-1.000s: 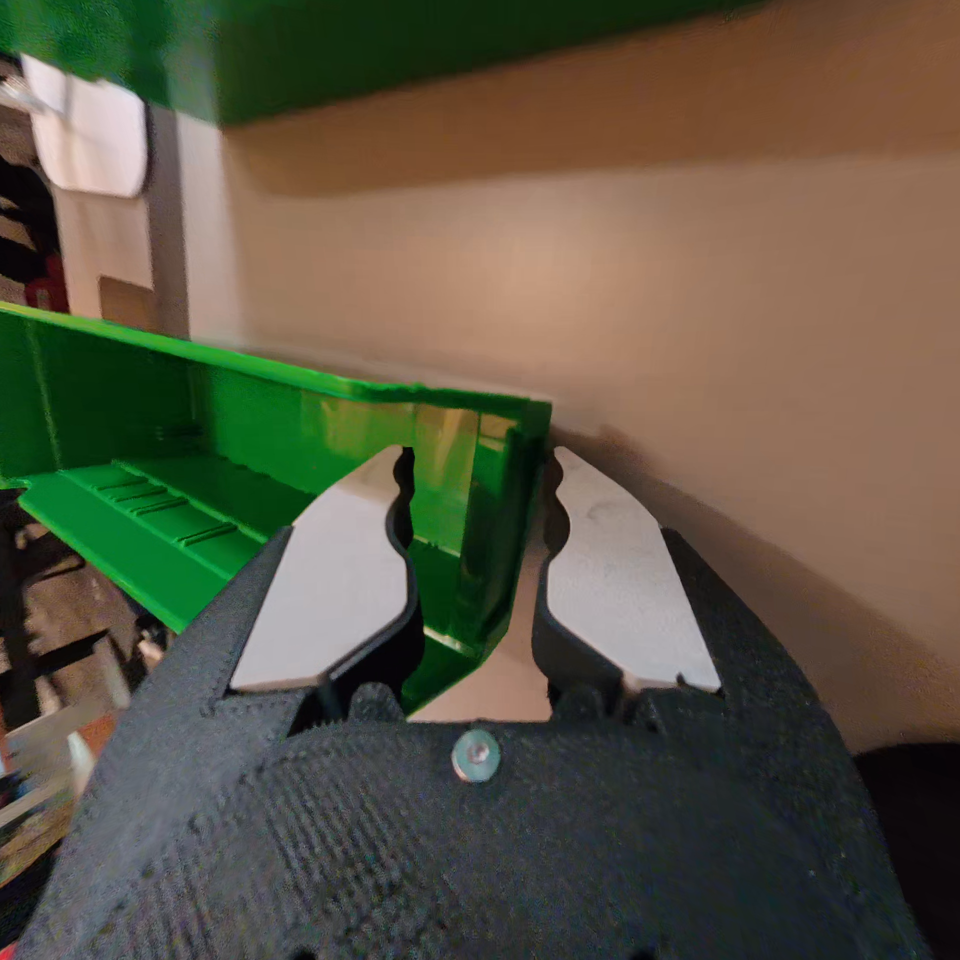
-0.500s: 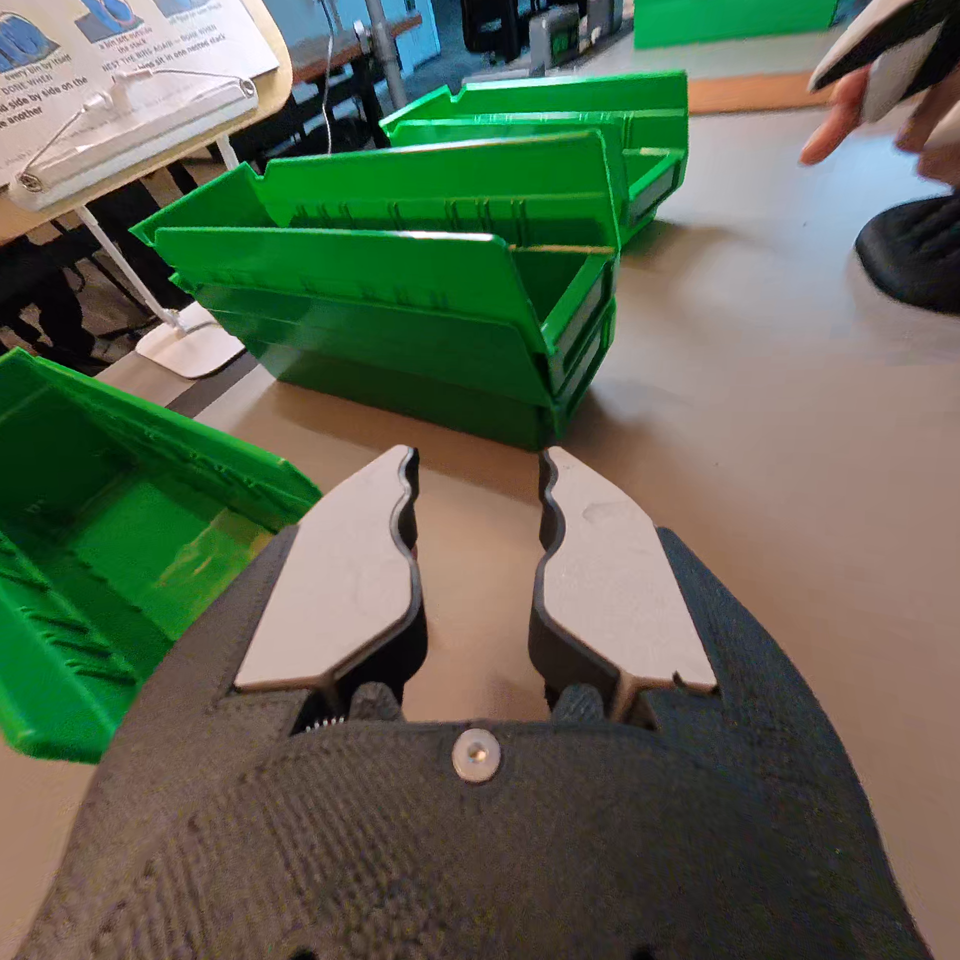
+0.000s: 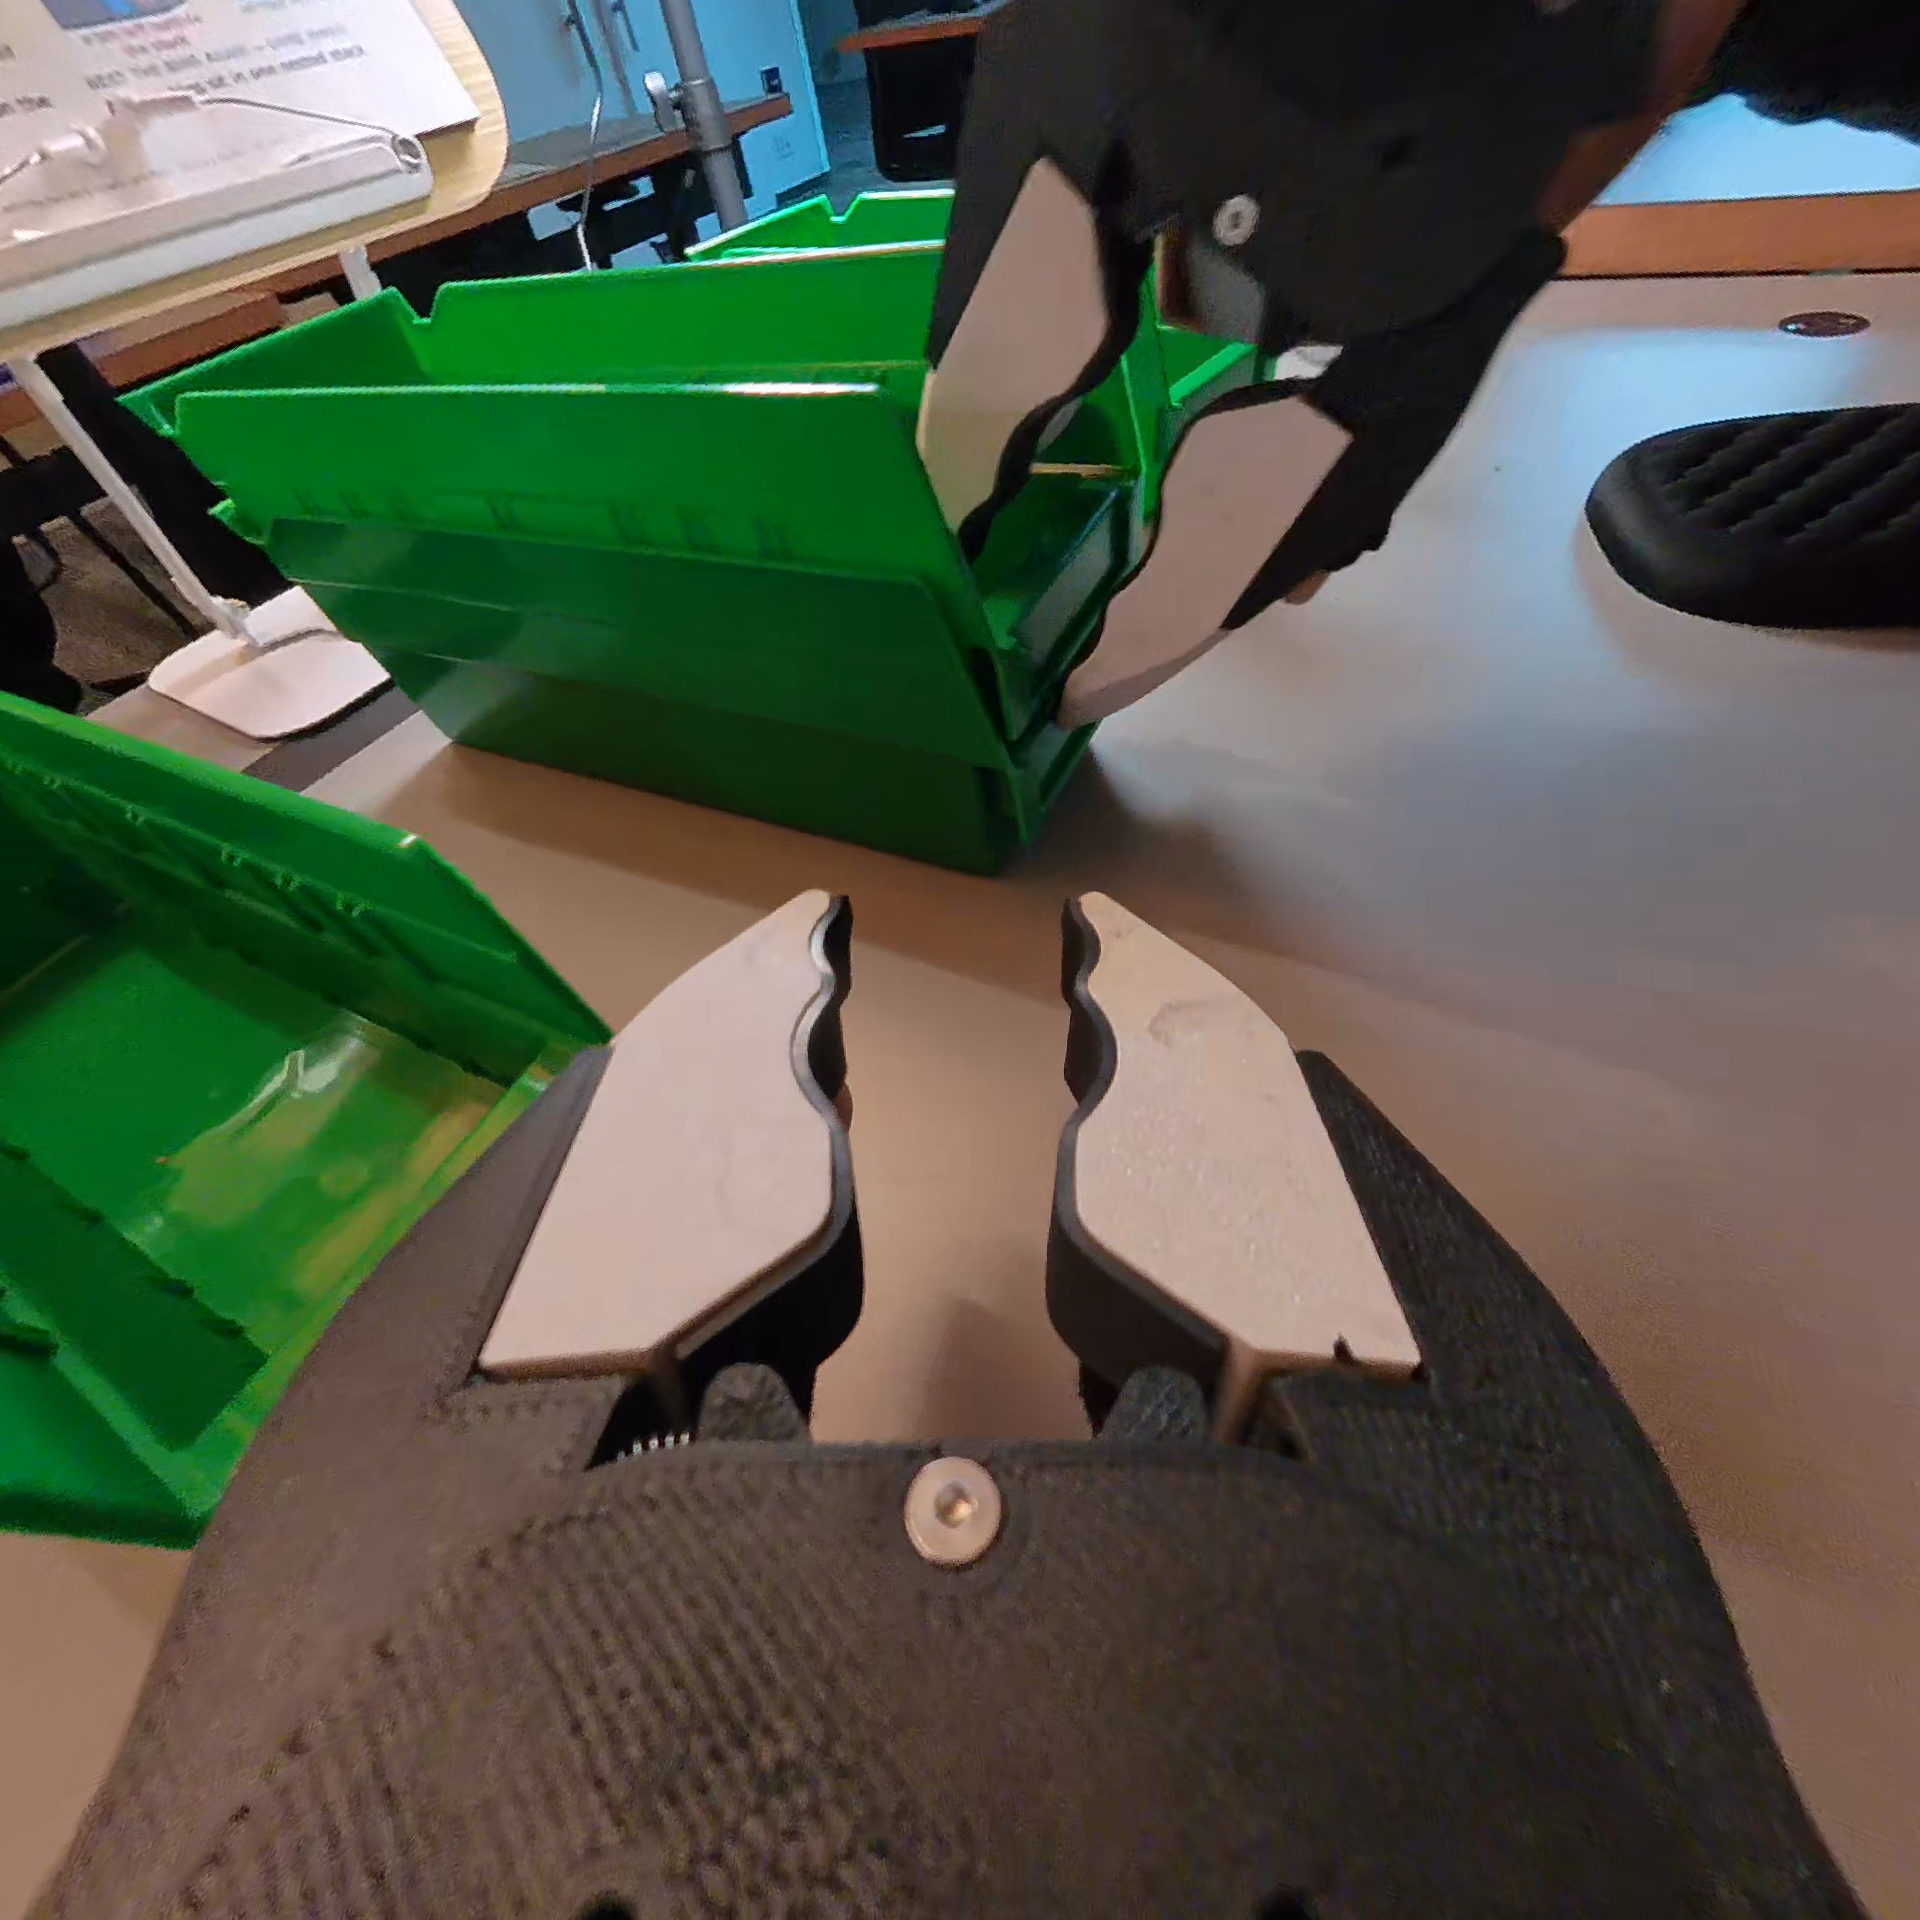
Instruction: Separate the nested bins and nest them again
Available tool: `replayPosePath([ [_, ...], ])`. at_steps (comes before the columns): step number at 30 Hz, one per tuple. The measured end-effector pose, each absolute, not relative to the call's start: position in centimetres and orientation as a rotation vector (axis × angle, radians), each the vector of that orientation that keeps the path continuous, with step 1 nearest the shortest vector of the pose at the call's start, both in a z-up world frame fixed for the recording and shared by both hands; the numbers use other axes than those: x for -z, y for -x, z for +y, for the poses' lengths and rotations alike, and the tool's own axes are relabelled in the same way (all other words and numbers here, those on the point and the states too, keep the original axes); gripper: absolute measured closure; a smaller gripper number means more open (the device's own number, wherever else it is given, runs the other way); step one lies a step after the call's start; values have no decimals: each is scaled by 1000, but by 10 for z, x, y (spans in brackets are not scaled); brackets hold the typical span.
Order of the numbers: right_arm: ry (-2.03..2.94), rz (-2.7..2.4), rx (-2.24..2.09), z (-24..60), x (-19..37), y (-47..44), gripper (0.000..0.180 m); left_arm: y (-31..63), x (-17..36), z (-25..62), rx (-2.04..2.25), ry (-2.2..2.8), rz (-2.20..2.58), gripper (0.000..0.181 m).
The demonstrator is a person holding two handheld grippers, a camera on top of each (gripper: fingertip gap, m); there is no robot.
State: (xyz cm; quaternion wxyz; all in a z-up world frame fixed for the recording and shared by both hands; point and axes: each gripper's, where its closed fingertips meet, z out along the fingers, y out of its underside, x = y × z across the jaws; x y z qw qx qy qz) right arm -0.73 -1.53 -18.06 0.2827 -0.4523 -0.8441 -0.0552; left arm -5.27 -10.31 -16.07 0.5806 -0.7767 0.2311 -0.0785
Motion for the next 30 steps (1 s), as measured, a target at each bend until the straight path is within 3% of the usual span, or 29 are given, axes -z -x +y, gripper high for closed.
replayPosePath([
  [5,1256,-2362,-48,-27,183,7,155,41,167,-100,220,1839,545,144],
  [12,1195,-2376,-114,-47,164,21,154,24,177,-67,255,1930,449,144],
  [21,1199,-2399,-153,-48,145,21,153,25,173,-62,296,1926,362,163],
  [22,1200,-2406,-155,-48,144,21,153,22,173,-64,317,1921,377,172],
  [30,1178,-2475,-214,-50,134,17,154,16,166,-67,413,1898,365,173],
])
